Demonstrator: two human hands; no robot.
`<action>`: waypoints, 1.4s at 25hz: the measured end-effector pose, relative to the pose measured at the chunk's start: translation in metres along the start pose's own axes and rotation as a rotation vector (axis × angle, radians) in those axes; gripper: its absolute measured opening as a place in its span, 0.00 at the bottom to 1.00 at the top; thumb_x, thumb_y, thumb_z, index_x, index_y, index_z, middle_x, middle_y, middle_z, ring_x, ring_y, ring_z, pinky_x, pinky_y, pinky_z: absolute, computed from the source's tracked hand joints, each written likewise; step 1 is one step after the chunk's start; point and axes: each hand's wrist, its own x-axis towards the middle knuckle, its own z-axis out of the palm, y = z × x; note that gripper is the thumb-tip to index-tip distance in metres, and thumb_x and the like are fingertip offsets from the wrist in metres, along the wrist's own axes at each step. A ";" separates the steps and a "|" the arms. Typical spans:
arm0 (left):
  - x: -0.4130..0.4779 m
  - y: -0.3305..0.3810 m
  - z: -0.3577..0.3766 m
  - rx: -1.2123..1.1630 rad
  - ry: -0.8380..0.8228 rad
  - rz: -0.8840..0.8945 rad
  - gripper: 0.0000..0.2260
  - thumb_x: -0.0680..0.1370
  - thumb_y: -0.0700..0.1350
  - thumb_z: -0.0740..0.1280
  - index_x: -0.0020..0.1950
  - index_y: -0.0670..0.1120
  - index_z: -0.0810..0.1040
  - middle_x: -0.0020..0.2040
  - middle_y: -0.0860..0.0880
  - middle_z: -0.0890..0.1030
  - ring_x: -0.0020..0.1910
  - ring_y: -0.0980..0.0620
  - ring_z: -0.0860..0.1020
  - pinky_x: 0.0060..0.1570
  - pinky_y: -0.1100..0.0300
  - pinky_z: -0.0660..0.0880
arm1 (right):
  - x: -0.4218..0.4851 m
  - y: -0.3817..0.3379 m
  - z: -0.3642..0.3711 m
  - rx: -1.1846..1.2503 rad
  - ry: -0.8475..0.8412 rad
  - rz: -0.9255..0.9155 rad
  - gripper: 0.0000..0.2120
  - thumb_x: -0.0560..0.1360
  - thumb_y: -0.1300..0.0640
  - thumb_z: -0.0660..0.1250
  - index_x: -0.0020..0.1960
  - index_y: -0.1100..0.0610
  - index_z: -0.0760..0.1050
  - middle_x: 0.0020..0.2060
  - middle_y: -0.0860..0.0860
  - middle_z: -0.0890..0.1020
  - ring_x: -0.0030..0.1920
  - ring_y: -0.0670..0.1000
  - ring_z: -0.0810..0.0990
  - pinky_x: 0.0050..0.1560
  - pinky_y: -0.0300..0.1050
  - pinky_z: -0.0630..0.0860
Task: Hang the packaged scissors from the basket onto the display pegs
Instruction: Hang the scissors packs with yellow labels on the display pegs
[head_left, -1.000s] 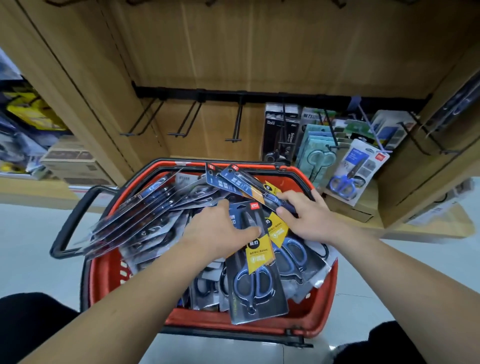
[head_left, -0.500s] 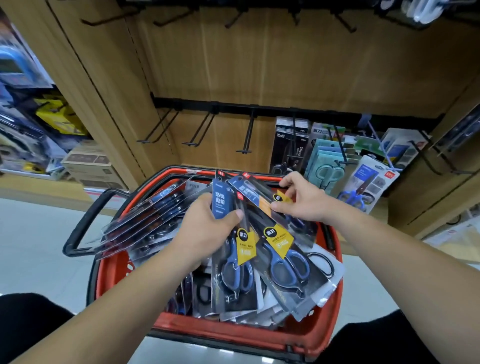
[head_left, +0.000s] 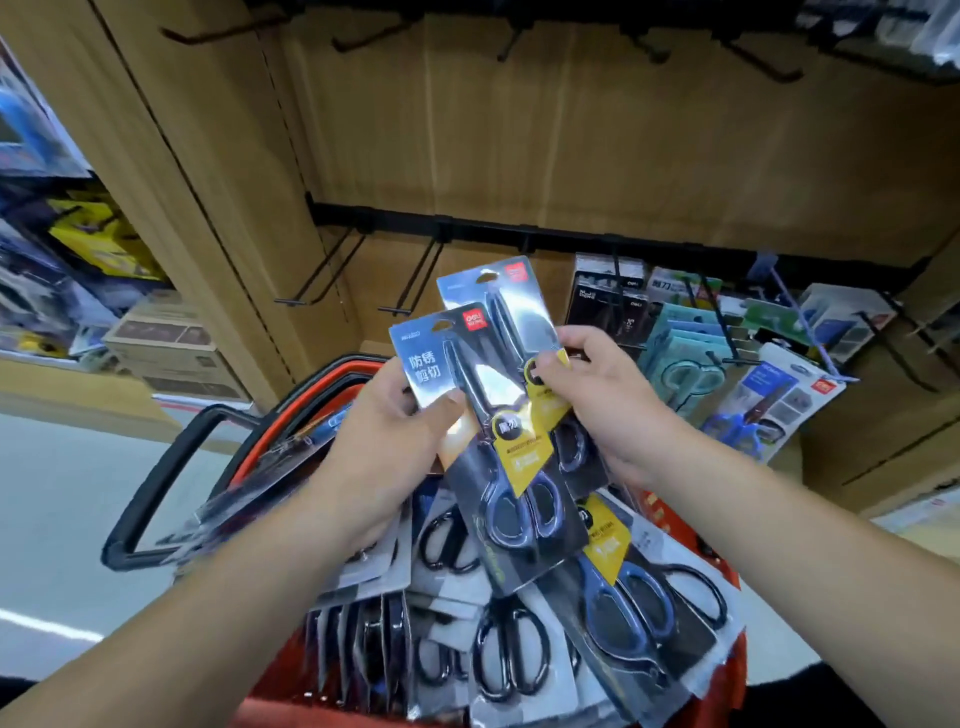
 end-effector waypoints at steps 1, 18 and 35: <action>0.001 -0.004 -0.001 0.025 0.067 0.005 0.06 0.84 0.43 0.69 0.59 0.51 0.81 0.52 0.50 0.88 0.48 0.52 0.86 0.42 0.55 0.81 | -0.002 0.000 0.005 -0.007 0.001 -0.012 0.08 0.84 0.54 0.68 0.62 0.47 0.75 0.51 0.50 0.88 0.50 0.53 0.86 0.58 0.56 0.81; 0.015 -0.007 0.000 0.150 0.238 0.106 0.12 0.79 0.54 0.75 0.44 0.48 0.79 0.37 0.49 0.84 0.38 0.47 0.84 0.42 0.47 0.83 | -0.037 -0.004 0.028 -0.105 -0.078 -0.153 0.23 0.87 0.48 0.60 0.79 0.32 0.62 0.70 0.34 0.77 0.69 0.35 0.75 0.70 0.45 0.71; -0.030 0.023 -0.138 1.280 -0.126 -0.356 0.27 0.73 0.72 0.69 0.57 0.51 0.84 0.50 0.50 0.85 0.50 0.49 0.82 0.54 0.52 0.81 | -0.051 0.011 0.071 -0.203 -0.114 -0.189 0.31 0.85 0.56 0.65 0.83 0.42 0.58 0.72 0.38 0.77 0.71 0.37 0.74 0.77 0.50 0.69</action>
